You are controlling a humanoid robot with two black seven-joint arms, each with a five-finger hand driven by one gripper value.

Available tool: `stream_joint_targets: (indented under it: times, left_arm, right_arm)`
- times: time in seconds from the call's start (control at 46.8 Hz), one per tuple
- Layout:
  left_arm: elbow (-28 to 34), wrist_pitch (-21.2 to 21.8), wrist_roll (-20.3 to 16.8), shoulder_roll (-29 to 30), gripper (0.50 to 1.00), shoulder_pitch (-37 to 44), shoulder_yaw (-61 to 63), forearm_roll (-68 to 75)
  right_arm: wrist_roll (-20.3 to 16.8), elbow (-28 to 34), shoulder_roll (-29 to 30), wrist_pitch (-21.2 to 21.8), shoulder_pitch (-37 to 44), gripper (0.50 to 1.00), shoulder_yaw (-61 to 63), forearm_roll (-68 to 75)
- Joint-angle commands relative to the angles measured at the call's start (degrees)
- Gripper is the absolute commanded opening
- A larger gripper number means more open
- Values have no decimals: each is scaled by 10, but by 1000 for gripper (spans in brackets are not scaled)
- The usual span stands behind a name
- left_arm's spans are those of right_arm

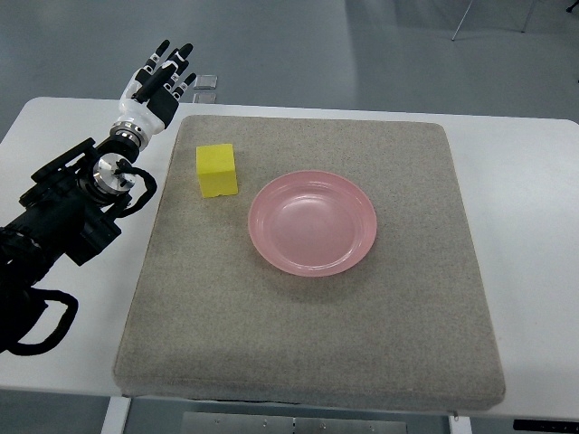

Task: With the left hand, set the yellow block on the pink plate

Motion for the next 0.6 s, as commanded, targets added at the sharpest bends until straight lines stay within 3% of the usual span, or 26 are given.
stream_joint_targets:
  times: [0.0,0.577]
  left_arm:
    - [0,0,0,-1,990,0,0,2]
    - [-1,12,-4,0,990,1,-42,-4]
  right_arm:
    - [0,0,0,0,-1,924,0,0]
    - [0,0,0,0,0,924,0,-1]
